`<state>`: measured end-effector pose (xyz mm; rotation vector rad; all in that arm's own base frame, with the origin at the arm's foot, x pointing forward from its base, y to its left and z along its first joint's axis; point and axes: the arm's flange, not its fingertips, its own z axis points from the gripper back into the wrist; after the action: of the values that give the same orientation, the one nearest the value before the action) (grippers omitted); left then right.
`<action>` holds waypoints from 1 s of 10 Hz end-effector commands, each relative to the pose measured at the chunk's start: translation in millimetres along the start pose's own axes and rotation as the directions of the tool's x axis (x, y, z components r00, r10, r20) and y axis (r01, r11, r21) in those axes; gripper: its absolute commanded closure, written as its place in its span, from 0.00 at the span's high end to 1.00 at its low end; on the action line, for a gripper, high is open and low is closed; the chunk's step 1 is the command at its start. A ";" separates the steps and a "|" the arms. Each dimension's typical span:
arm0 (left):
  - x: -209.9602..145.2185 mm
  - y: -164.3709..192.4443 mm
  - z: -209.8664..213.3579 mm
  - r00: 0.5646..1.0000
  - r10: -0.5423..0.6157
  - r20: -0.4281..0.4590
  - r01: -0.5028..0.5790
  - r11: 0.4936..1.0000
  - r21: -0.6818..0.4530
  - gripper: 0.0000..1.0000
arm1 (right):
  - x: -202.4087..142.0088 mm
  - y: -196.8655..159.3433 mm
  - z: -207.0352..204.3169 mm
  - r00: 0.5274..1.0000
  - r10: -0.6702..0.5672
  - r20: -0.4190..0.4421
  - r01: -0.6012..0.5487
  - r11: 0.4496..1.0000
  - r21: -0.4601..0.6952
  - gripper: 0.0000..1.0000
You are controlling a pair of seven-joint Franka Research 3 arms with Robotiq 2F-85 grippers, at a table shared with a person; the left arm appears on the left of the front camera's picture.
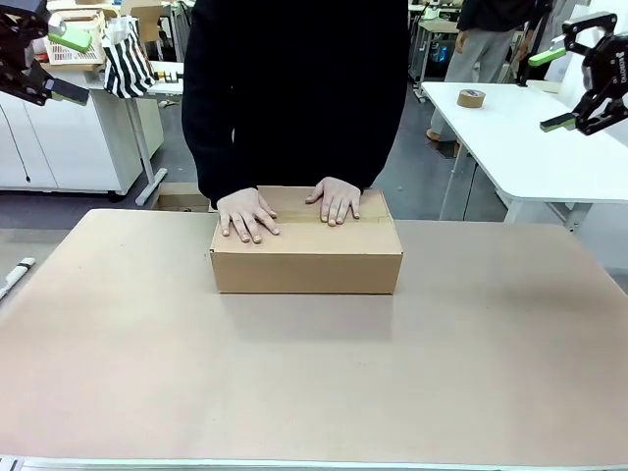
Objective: Pack the gift set into the box.
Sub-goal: Press and hold the closed box until the human finishes sealing it.
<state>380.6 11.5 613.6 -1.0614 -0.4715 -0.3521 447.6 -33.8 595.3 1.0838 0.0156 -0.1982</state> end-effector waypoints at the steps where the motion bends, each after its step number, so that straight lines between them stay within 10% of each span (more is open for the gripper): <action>1: -1.7 -0.9 -1.9 1.000 -0.002 0.011 0.002 1.000 -0.016 1.00 | -2.3 0.2 0.5 1.000 -0.002 -0.007 0.002 1.000 -0.006 1.00; 10: -1.7 -0.9 -1.9 1.000 -0.002 0.011 0.002 1.000 -0.016 1.00 | -2.3 0.2 0.5 1.000 -0.002 -0.007 0.002 1.000 -0.006 1.00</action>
<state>380.6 11.5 613.6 -1.0614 -0.4715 -0.3521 447.6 -33.8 595.3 1.0838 0.0156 -0.1982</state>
